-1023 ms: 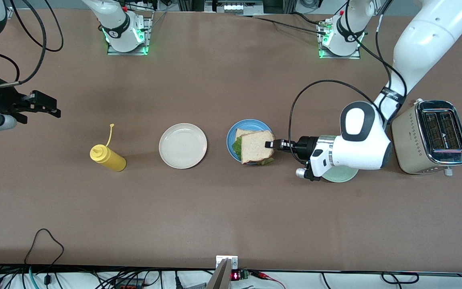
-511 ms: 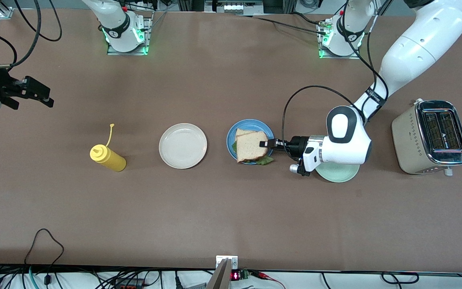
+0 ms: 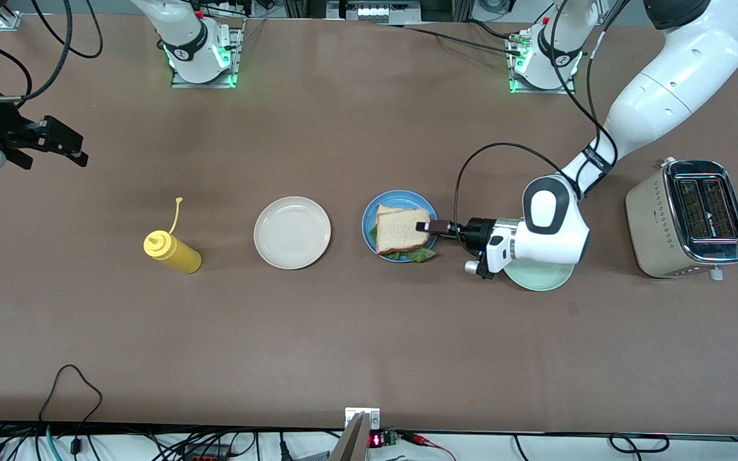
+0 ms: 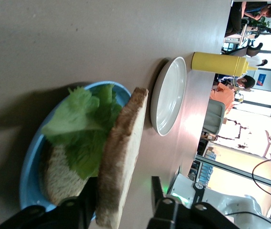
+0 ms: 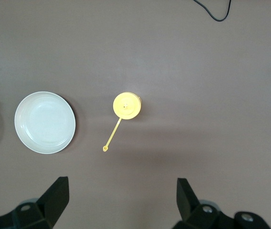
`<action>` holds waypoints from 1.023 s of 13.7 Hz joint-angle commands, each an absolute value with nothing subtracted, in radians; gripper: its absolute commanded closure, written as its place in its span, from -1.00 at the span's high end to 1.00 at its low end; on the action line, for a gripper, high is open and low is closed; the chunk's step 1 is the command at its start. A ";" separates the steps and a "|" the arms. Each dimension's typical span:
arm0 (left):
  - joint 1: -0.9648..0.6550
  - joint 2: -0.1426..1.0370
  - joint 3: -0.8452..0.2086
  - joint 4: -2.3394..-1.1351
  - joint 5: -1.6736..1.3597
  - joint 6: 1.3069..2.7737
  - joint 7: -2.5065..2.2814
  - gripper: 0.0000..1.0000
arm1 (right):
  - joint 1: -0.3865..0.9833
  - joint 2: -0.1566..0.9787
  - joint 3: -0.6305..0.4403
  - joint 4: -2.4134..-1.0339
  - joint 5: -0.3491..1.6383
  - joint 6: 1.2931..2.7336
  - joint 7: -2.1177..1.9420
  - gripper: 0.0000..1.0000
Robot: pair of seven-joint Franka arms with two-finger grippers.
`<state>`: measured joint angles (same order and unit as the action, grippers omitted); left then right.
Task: Make sandwich in blue plate with both arms
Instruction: 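Lay the toast on the lettuce and open the left gripper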
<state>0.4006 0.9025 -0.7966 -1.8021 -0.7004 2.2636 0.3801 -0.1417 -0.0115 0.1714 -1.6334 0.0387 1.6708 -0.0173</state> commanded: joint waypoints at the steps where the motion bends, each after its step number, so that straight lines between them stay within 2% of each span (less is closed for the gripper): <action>1: 0.439 0.884 -0.804 -1.848 -0.730 2.235 0.425 1.00 | -0.120 -0.028 0.143 -1.626 0.040 1.675 -0.014 1.00; 4: 0.440 0.844 -0.795 -1.848 -0.669 2.232 0.422 1.00 | -0.075 -0.029 0.118 -1.602 0.041 1.666 -0.017 1.00; 7: 0.483 0.784 -0.795 -1.838 -0.495 2.128 0.405 1.00 | 0.076 -0.028 -0.044 -1.601 0.040 1.661 -0.008 1.00; 8: 0.500 0.750 -0.795 -1.833 -0.430 2.079 0.379 1.00 | 0.106 -0.029 -0.069 -1.601 0.040 1.661 -0.006 1.00; 14: 0.505 0.701 -0.804 -1.700 -0.048 1.775 0.145 1.00 | 0.081 -0.041 -0.034 -1.605 0.031 1.654 -0.020 1.00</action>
